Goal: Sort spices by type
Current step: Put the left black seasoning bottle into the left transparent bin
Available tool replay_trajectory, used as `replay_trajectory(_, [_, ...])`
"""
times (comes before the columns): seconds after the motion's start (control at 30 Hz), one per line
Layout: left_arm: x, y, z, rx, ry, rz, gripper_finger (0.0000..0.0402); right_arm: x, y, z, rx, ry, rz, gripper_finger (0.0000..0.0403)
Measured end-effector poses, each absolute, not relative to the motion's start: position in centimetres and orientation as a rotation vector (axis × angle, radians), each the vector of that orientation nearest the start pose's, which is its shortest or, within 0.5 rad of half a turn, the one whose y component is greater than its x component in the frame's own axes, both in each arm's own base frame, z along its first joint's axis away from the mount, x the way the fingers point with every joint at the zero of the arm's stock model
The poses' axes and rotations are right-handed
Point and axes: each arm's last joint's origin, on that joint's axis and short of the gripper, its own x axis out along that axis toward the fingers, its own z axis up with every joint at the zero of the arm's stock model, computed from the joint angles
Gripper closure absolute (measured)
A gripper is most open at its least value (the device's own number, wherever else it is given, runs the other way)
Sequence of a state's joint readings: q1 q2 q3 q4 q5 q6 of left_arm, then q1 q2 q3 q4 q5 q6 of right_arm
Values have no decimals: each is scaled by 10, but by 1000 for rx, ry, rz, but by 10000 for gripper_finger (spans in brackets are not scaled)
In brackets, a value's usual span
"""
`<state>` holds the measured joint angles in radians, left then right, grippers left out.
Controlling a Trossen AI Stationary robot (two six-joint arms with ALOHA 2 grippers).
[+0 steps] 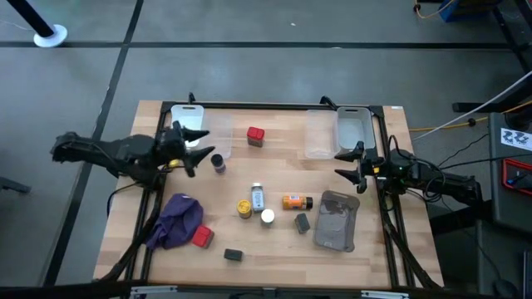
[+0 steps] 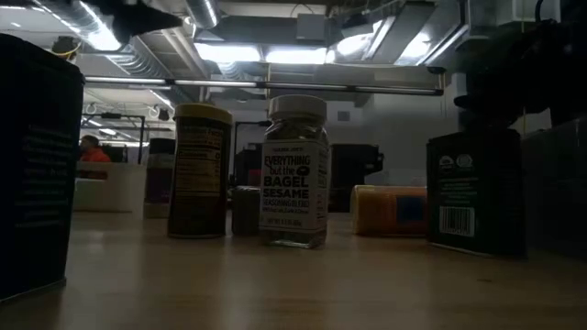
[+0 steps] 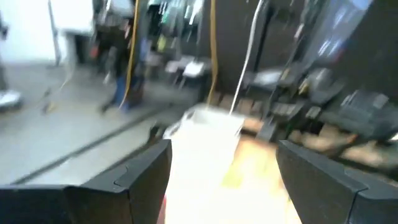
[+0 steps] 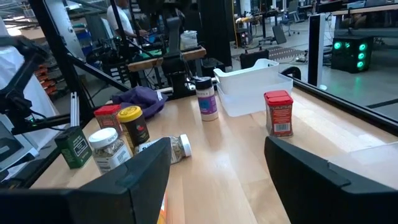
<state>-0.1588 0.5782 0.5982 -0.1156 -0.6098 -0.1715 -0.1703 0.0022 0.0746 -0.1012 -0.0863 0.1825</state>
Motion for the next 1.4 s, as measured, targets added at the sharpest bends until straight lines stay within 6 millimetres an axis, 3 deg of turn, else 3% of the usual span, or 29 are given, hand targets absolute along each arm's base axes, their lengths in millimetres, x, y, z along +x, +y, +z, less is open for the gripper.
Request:
replay_trajectory(0.13, [154, 0, 321, -193, 290, 551, 125, 92, -13, 179, 186, 20, -87, 143])
replay_trajectory(0.3, [172, 8, 328, -336, 558, 677, 125, 92, -13, 180, 186, 17, -86, 143])
replay_trajectory(0.63, [211, 25, 294, -498, 948, 713, 125, 92, -13, 180, 185, 18, -86, 143])
replay_trajectory(1.0, [223, 49, 276, -532, 1021, 817, 125, 91, -13, 179, 186, 23, -87, 143])
replay_trajectory(1.4, [223, 48, 276, -589, 1011, 825, 125, 91, -13, 179, 186, 24, -87, 143])
